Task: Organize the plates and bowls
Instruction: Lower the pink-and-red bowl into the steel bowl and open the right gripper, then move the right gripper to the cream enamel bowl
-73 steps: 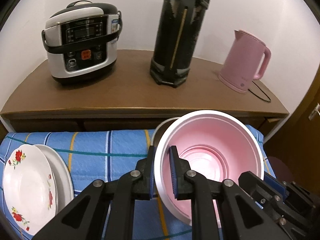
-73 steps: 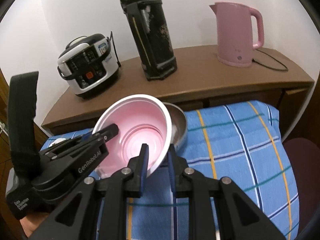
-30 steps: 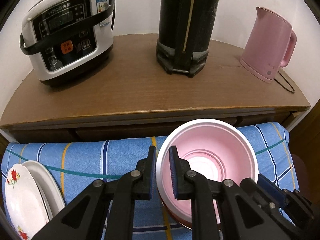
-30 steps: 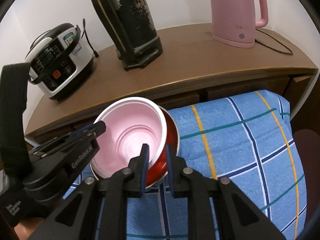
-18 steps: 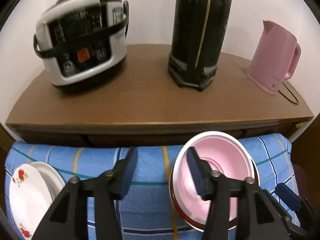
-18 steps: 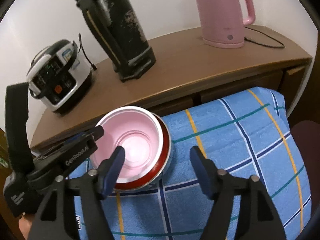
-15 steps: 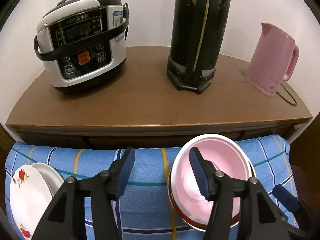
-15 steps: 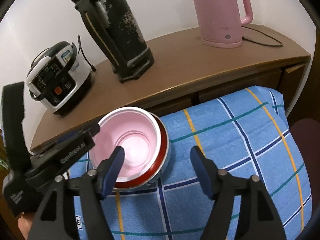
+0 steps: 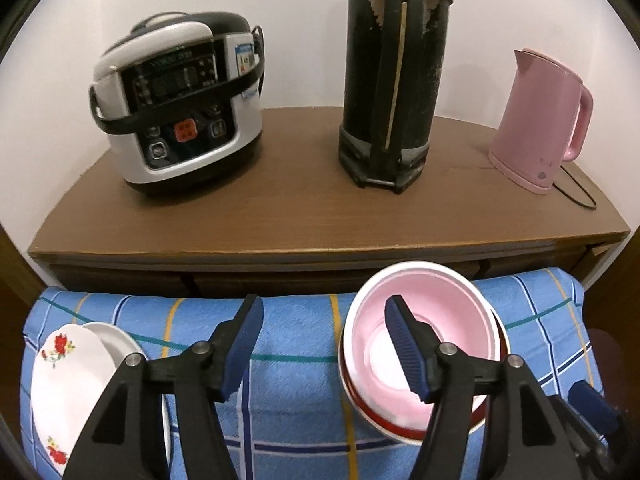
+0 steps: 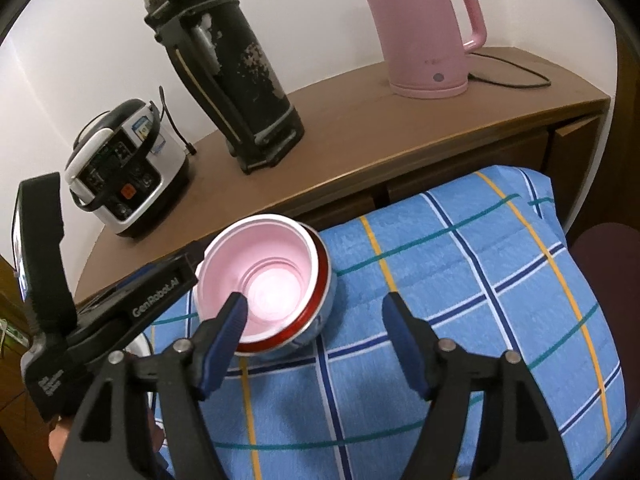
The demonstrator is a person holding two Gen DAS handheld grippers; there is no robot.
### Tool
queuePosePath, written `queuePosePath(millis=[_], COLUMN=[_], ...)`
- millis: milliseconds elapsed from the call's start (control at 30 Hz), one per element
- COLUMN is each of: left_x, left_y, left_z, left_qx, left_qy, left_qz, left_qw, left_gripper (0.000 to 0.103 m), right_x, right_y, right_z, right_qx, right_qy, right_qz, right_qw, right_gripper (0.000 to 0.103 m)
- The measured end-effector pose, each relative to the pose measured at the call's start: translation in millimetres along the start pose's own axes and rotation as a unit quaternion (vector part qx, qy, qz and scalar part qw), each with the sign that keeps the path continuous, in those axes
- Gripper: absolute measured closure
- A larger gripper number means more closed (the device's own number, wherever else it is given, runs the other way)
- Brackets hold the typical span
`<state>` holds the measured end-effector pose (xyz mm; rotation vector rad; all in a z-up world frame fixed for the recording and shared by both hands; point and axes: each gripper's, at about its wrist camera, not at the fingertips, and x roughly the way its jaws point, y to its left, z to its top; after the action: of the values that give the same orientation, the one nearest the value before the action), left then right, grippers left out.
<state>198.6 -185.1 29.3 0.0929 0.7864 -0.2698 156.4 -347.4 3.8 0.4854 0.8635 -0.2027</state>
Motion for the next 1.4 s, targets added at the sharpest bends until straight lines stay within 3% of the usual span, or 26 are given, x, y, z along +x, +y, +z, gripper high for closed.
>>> queuePosePath(millis=[267,667,833,1400], left_x=[-19,-32,-38,-61], left_y=[7,-6,-12,-27], left_z=[-42,-65,-73,-110], left_qx=[0.001,0.022,0.037,0.025], left_qy=[-0.024,-0.043,-0.058,-0.013], left_qz=[0.006,-0.035,-0.02,-0.079], left_qw=[0.9997,0.9982,0.9975,0.9965], left_gripper=[0.037,0.037,0.037,0.037], right_x=[-16,-40,-53,-91], right_y=[-3,0,0,-32], right_z=[-18,-46,-52,-74], right_qx=[-0.01,-0.044,-0.059,-0.059], right_qy=[-0.019,-0.051,-0.064,-0.088], right_qz=[-0.008,-0.026,-0.03,-0.046], right_qw=[1.0,0.997,0.996,0.993], right_gripper=[0.03,0.03,0.03,0.03])
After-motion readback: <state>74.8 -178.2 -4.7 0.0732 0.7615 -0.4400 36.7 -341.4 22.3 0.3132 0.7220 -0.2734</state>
